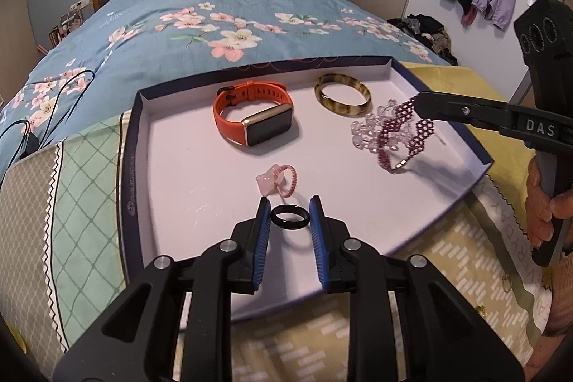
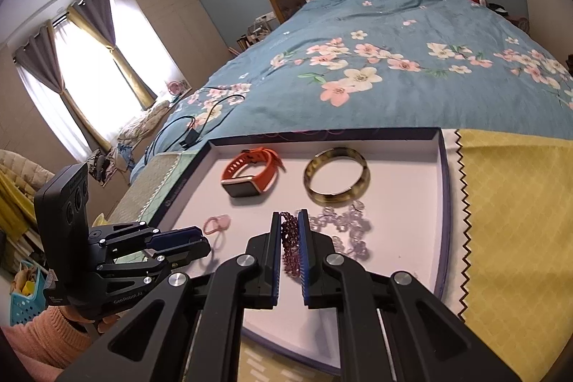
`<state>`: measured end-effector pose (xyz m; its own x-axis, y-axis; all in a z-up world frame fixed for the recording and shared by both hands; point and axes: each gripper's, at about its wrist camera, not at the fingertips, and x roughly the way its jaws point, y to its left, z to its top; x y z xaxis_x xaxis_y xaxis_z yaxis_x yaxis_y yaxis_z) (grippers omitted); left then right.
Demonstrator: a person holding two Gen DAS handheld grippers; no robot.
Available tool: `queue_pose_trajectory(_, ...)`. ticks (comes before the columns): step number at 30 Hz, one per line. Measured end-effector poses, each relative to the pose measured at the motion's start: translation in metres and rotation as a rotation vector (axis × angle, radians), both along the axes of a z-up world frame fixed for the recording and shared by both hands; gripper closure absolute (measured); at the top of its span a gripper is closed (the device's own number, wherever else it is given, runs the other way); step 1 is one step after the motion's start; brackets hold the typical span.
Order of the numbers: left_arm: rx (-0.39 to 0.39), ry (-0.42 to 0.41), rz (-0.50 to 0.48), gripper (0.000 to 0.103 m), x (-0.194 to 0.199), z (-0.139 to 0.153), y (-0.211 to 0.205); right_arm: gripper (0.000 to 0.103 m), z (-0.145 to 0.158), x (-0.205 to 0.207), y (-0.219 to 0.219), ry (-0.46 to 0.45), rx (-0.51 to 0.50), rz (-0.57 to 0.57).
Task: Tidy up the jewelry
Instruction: 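Carry the black ring and maroon bracelet into the box and open both tools, then grasp the green jade pendant with the left tool while the right tool grasps the gold green-stone ring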
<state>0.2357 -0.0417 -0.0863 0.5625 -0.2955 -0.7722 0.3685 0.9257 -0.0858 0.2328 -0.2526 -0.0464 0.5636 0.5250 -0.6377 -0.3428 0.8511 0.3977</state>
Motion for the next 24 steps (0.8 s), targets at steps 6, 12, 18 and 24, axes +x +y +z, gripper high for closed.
queue_pose_trajectory(6, -0.002, 0.015, 0.023, 0.08, 0.015, -0.004, -0.001, 0.095, -0.009, 0.008, -0.006, 0.023, -0.014, -0.04)
queue_pose_trajectory(12, -0.01, 0.018, 0.051, 0.08, 0.031, -0.003, -0.001, 0.095, -0.014, 0.013, -0.004, 0.026, -0.042, -0.052)
queue_pose_trajectory(18, -0.018, 0.008, 0.06, 0.079, 0.03, -0.001, 0.002, 0.091, -0.02, 0.013, -0.001, 0.031, -0.095, -0.071)
queue_pose_trajectory(24, -0.028, -0.049, 0.067, 0.061, 0.016, 0.015, 0.009, 0.079, -0.011, 0.005, -0.003, -0.014, -0.14, -0.101)
